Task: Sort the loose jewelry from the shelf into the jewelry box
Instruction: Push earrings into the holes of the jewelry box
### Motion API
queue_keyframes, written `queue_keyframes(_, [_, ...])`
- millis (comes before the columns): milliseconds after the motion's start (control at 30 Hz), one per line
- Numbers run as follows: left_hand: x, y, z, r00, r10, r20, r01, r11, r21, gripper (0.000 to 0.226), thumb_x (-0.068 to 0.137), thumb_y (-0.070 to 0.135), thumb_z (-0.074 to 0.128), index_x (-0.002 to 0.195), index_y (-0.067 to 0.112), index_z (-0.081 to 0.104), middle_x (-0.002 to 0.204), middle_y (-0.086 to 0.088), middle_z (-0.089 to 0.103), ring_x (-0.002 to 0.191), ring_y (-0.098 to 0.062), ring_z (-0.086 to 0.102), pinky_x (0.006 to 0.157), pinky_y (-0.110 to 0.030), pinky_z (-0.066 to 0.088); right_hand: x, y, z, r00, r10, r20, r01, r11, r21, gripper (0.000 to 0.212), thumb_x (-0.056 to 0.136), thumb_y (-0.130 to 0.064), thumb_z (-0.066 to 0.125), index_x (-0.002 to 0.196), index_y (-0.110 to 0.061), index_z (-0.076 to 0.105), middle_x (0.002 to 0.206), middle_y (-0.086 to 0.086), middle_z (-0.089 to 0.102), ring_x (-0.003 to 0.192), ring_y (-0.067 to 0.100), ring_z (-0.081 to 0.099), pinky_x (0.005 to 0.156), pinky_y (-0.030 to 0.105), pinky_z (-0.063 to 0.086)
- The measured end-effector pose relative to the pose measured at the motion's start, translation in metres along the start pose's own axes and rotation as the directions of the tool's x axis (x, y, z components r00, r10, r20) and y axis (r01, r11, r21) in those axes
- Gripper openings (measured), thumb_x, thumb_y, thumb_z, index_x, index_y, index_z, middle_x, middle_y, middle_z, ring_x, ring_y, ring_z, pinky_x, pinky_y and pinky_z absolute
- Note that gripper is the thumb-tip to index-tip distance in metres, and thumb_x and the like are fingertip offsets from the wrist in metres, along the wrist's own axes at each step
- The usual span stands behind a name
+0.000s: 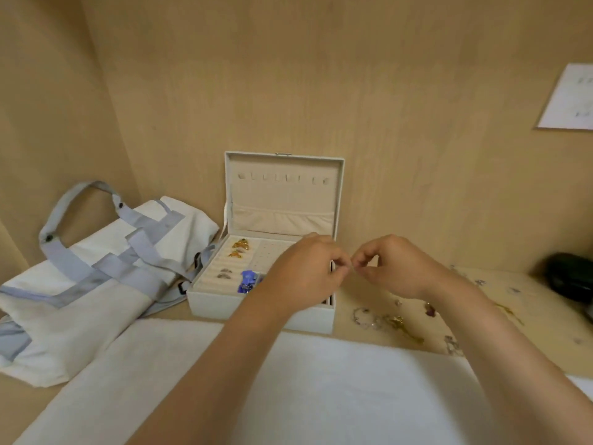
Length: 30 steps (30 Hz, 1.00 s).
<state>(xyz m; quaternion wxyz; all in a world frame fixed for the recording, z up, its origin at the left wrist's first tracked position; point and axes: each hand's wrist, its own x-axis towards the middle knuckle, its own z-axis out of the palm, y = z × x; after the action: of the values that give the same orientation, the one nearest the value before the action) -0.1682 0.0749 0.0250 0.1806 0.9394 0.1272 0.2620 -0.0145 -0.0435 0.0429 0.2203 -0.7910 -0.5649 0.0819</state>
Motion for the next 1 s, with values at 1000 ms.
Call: queue_keyframes(1000, [0.045,0.058,0.048,0.904,-0.389,0.179,0.423,0.741,-0.522,0.017,0.086,0.013,0.072,0.102,0.016,0.068,0.081,0.001,0.077,0.079,-0.006,0.067,0.093,-0.036,0.052,-0.020,0.053,-0.018,0.966,0.138,-0.219,0.051,0.728,0.684,0.012,0.095,-0.013,0.062,0.087,-0.011,0.070,0.083,0.010,0.074,0.047,0.003,0.053,0.047,0.013,0.040])
